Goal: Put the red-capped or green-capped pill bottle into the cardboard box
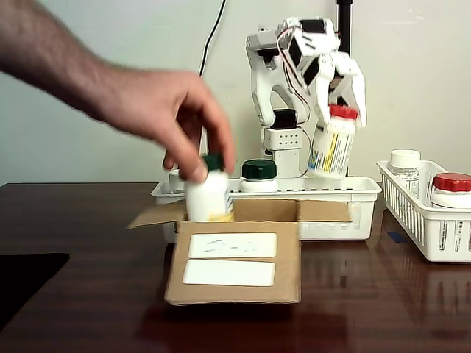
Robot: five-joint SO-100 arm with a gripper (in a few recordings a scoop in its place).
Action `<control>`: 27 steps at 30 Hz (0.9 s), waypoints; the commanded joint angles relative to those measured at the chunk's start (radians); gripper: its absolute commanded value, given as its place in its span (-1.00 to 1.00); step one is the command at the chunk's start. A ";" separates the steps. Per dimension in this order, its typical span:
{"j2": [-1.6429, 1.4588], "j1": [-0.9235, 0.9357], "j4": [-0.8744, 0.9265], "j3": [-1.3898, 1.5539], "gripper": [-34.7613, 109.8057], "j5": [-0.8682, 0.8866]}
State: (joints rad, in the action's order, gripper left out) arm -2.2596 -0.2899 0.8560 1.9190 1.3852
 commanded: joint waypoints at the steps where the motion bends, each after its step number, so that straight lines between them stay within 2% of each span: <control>1: -0.060 -0.002 0.110 -0.242 -0.51 -0.008; 9: 0.087 0.084 0.249 -0.549 -0.51 -0.012; 13: 0.179 0.170 0.250 -0.667 -0.51 0.014; 19: 0.291 0.298 0.123 -0.652 -0.51 0.046; 27: 0.344 0.388 -0.196 -0.400 -0.51 0.124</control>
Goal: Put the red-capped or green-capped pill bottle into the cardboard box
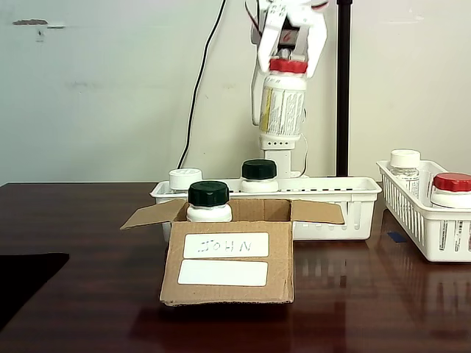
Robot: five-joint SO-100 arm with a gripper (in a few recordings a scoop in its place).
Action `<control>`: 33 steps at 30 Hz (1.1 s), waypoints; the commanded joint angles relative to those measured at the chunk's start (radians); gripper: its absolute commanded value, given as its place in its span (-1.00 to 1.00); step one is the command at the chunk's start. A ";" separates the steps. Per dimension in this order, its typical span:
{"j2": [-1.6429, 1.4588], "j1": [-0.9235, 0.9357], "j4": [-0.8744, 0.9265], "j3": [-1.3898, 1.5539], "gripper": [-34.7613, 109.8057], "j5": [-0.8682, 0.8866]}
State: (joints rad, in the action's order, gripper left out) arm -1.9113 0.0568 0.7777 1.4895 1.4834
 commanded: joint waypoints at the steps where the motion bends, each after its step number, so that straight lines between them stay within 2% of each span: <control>1: 0.009 0.048 -0.135 0.035 -0.51 0.029; 16: 0.259 0.117 -0.360 -0.011 -0.51 0.058; 24: 0.321 0.114 -0.505 0.078 -0.49 0.092; 27: 0.324 0.109 -0.534 0.114 -0.34 0.095; 33: 0.331 0.095 -0.601 0.184 0.17 0.087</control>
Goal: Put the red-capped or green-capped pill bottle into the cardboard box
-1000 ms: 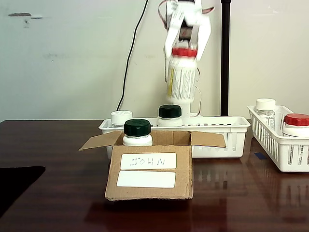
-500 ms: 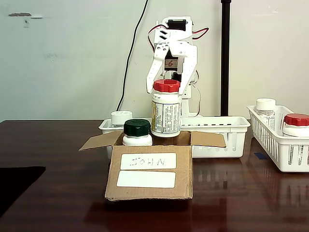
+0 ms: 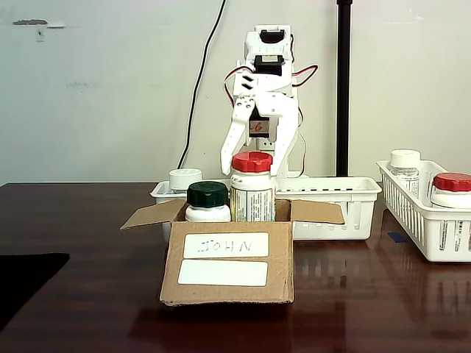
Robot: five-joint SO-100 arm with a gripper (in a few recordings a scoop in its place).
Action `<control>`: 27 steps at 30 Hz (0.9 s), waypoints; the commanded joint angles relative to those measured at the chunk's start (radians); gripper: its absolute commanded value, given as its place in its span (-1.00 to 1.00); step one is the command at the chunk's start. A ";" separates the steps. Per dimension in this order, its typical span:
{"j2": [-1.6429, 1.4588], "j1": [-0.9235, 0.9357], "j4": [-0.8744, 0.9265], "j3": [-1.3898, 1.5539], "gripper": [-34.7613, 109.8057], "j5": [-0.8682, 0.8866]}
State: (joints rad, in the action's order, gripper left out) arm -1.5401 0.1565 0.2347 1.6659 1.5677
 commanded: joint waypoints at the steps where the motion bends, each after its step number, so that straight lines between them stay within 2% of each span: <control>1: -0.044 -0.009 -0.060 0.015 0.23 0.000; 3: -0.063 -0.014 -0.060 0.032 0.31 -0.005; 6: -0.107 -0.020 -0.041 0.046 0.34 -0.014; 11: -0.256 -0.015 0.160 0.025 0.30 -0.020; 14: -0.393 -0.009 0.360 0.000 0.15 -0.023; 22: -0.765 -0.003 0.801 -0.002 -0.58 -0.034; 27: -0.931 0.051 0.960 0.052 -0.51 -0.020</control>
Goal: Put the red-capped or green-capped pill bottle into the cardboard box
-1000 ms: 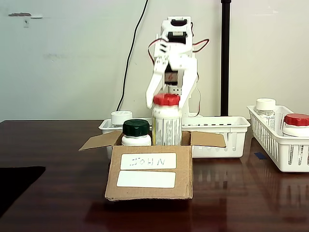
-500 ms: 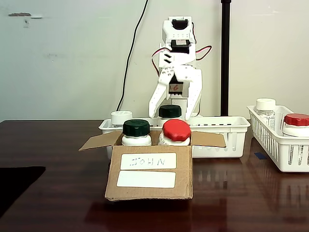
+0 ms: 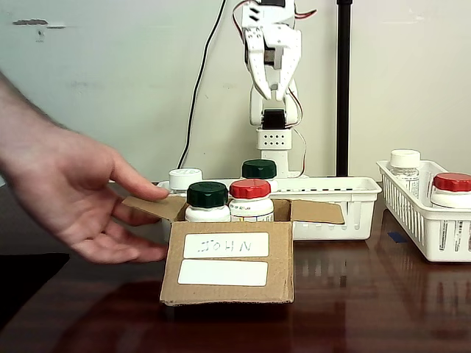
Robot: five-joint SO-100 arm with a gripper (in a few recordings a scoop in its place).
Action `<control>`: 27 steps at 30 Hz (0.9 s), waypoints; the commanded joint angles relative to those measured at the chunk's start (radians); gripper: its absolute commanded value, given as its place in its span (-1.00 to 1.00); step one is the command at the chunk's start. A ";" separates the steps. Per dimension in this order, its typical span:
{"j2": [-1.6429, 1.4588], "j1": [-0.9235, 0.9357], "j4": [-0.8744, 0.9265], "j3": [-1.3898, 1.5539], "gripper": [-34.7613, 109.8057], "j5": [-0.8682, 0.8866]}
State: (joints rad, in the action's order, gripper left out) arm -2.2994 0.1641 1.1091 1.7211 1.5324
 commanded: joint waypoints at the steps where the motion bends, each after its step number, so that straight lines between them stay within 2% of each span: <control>1: -0.202 0.054 0.106 0.021 -0.51 0.021; 7: -0.477 0.095 0.155 0.278 -0.51 0.075; 19: -1.046 -0.035 0.285 0.721 -0.51 0.092; 27: -1.126 -0.153 0.324 0.818 -0.50 0.015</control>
State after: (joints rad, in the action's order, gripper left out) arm -3.3502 0.0721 1.4266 2.5295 1.5677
